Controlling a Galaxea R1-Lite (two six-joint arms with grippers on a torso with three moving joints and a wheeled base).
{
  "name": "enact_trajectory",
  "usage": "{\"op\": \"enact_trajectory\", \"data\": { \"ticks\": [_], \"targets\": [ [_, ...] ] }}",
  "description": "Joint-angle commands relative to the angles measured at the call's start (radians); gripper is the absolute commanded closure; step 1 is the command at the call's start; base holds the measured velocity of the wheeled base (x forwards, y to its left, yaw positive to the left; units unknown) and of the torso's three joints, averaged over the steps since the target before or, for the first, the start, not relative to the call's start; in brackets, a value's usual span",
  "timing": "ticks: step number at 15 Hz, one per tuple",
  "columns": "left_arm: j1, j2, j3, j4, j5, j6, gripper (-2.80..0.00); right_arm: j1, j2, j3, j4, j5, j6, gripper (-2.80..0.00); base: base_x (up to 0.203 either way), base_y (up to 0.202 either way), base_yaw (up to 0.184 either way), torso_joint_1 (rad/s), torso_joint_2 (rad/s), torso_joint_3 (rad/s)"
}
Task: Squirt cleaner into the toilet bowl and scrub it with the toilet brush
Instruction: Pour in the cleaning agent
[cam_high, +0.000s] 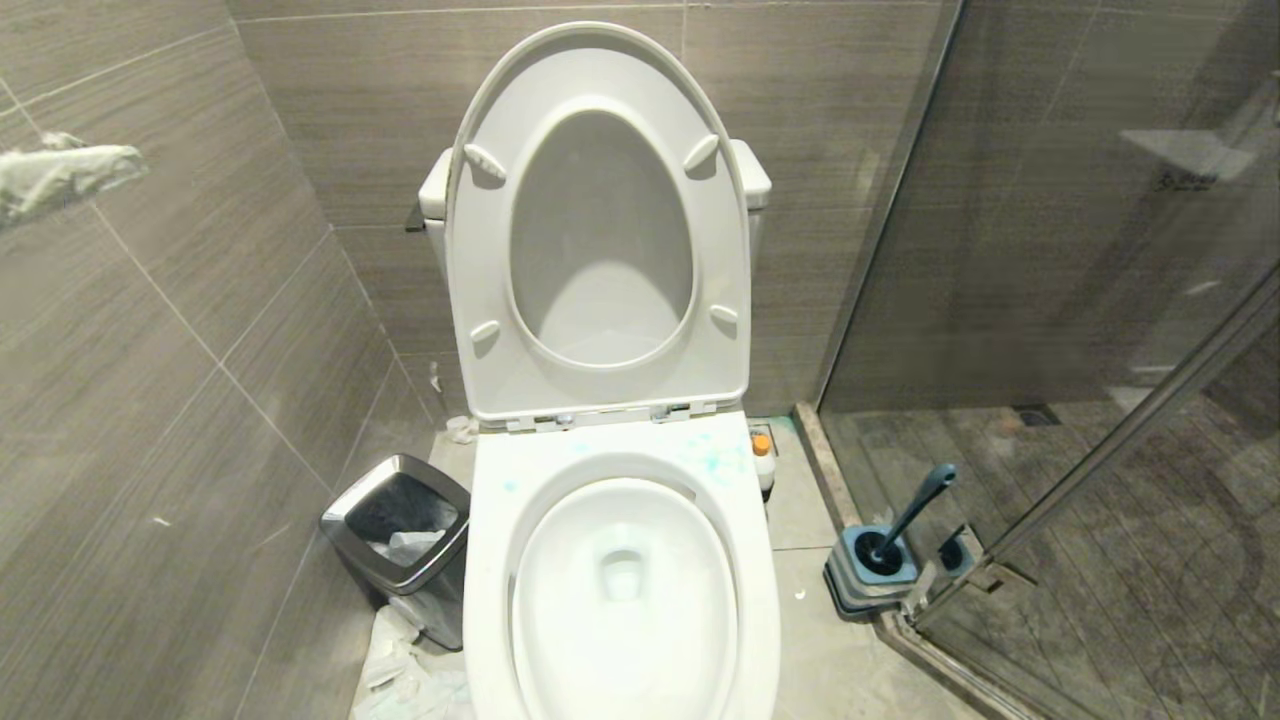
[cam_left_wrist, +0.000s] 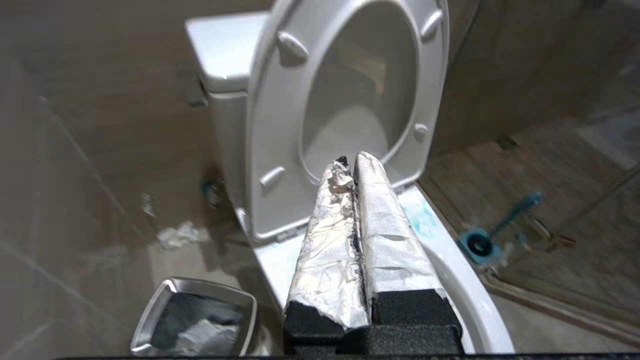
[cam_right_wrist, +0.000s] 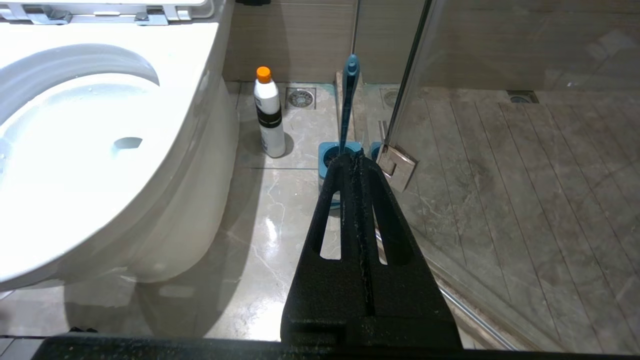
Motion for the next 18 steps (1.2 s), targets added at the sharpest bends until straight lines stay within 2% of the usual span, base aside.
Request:
{"op": "enact_trajectory", "data": {
  "ticks": [1,4,7,11,13,15,18],
  "targets": [
    [0.025,-0.166,0.039,-0.005,0.011,0.008,0.0,0.0,0.001,0.0,0.0,0.0,0.0,0.0,0.0,0.0,0.0,0.0,0.0,0.0],
    [0.036,-0.347,0.125,0.002,0.026,0.032,0.0,0.0,0.001,0.0,0.0,0.0,0.0,0.0,0.0,0.0,0.0,0.0,0.0,0.0],
    [0.047,-0.534,0.262,0.007,0.037,0.048,0.0,0.0,0.001,0.0,0.0,0.0,0.0,0.0,0.0,0.0,0.0,0.0,0.0,0.0],
    [0.096,-0.738,0.441,0.008,0.044,0.052,0.0,0.0,0.001,0.001,0.0,0.0,0.0,0.0,0.0,0.0,0.0,0.0,0.0,0.0],
    [0.101,-0.788,0.528,-0.002,0.048,0.047,0.0,0.0,0.001,0.001,0.0,0.0,0.0,0.0,0.0,0.0,0.0,0.0,0.0,0.0],
    [0.102,-0.791,0.562,-0.008,0.051,0.038,0.0,0.0,0.001,0.0,0.0,0.0,0.001,0.0,0.0,0.0,0.0,0.0,0.0,0.0],
    [0.065,-0.8,0.588,0.001,0.054,0.016,0.0,0.0,0.001,0.0,0.0,0.0,0.0,0.0,0.0,0.0,0.0,0.0,0.0,0.0]
  ]
}}
